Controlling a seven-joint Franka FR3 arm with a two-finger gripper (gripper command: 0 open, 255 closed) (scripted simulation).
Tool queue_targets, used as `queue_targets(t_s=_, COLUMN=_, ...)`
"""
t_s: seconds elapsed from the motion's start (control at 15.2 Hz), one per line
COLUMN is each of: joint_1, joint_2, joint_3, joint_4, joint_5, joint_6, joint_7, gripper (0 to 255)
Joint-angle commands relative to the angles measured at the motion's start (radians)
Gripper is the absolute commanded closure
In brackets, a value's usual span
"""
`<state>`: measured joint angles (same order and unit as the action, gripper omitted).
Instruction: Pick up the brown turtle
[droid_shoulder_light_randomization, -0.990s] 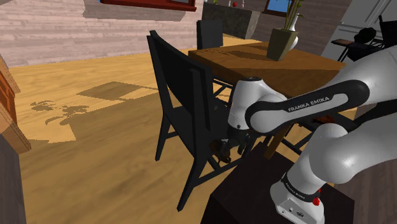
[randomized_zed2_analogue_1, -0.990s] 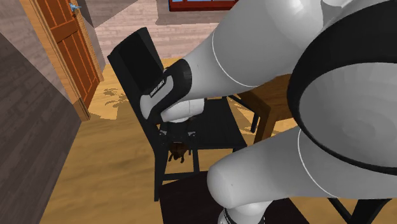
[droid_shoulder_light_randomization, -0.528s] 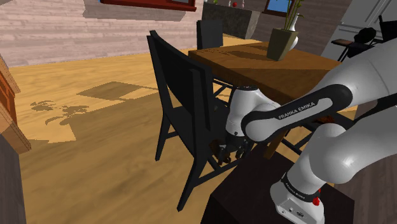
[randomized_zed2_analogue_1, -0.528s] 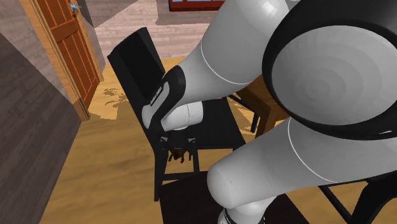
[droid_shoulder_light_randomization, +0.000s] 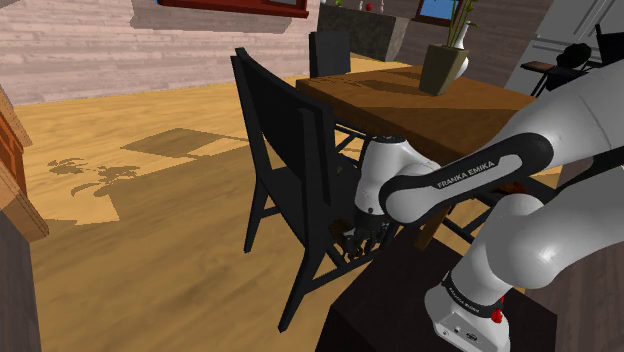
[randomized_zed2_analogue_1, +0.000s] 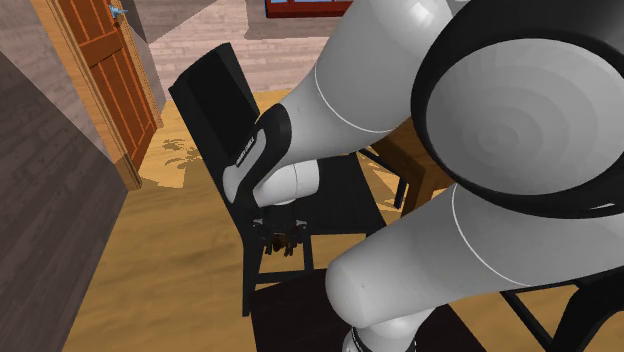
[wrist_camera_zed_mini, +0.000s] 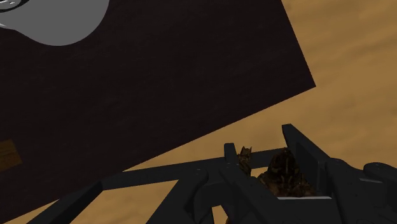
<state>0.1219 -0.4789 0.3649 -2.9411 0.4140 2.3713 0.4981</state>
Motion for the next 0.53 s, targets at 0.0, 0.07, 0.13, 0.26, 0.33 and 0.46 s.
queue_targets(t_s=0.0, joint_1=0.0, joint_2=0.0, joint_3=0.0, joint_4=0.0, joint_5=0.0, joint_6=0.0, joint_7=0.0, gripper=255)
queue_targets(t_s=0.07, joint_1=0.0, joint_2=0.002, joint_3=0.0, joint_4=0.001, joint_5=0.0, joint_6=0.002, joint_7=0.0, gripper=255)
queue_targets(t_s=0.13, joint_1=-0.001, joint_2=-0.016, joint_3=-0.003, joint_4=0.005, joint_5=-0.004, joint_6=-0.02, joint_7=0.002, gripper=255)
queue_targets(t_s=0.26, joint_1=-0.002, joint_2=-0.05, joint_3=-0.009, joint_4=0.014, joint_5=-0.012, joint_6=-0.063, joint_7=0.008, gripper=255)
queue_targets(t_s=0.33, joint_1=-0.002, joint_2=-0.066, joint_3=-0.012, joint_4=0.019, joint_5=-0.016, joint_6=-0.084, joint_7=0.01, gripper=255)
queue_targets(t_s=0.46, joint_1=-0.003, joint_2=-0.096, joint_3=-0.019, joint_4=0.03, joint_5=-0.024, joint_6=-0.125, joint_7=0.015, gripper=255)
